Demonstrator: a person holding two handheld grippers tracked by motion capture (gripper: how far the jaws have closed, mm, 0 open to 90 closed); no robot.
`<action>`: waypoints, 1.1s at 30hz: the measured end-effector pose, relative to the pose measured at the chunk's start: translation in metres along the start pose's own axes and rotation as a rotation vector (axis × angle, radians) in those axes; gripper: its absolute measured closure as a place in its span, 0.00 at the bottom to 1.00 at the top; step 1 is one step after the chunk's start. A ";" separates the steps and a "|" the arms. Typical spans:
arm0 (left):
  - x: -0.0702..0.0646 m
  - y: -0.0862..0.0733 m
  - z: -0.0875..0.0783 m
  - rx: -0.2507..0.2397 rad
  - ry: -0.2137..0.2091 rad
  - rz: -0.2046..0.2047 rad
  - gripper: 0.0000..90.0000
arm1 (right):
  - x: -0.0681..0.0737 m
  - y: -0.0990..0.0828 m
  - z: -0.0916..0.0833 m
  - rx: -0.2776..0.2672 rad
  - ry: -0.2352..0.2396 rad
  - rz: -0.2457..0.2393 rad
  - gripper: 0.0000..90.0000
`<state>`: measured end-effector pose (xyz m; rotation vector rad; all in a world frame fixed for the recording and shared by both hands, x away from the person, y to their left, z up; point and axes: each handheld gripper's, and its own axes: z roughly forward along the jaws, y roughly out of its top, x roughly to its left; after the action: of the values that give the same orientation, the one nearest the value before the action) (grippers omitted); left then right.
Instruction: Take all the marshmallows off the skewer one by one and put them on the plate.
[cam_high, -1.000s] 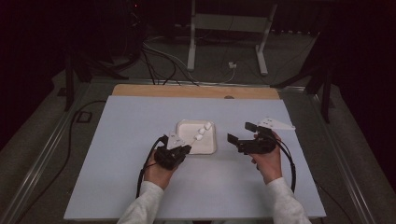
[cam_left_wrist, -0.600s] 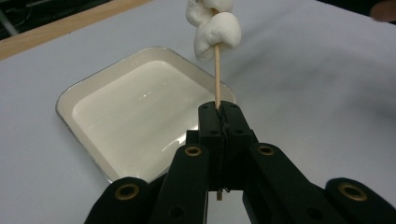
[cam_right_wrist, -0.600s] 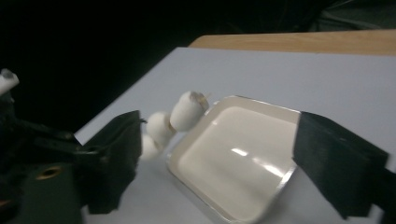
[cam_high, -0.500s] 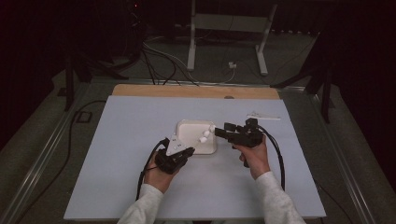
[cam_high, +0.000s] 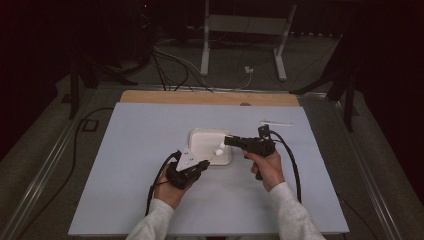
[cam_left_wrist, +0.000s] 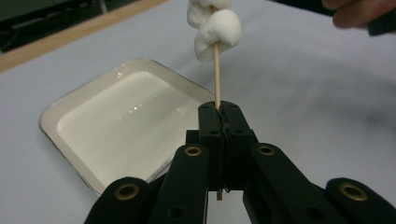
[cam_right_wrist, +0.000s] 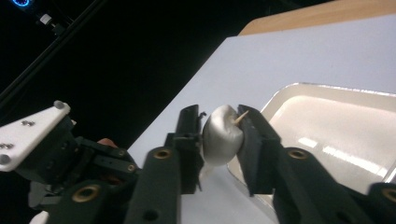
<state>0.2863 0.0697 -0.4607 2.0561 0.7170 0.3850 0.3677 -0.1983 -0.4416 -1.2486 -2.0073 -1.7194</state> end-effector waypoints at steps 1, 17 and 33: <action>0.000 0.000 0.001 0.010 0.006 0.003 1.00 | 0.000 0.000 0.000 0.005 0.000 0.004 0.83; -0.003 -0.001 0.007 0.089 0.034 0.044 1.00 | 0.007 -0.002 0.002 0.045 -0.013 -0.046 0.86; 0.001 -0.007 0.002 0.105 0.052 0.043 1.00 | 0.005 -0.003 0.006 0.039 -0.052 -0.033 0.87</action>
<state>0.2856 0.0725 -0.4673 2.1698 0.7390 0.4347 0.3646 -0.1903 -0.4427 -1.2673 -2.0916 -1.6700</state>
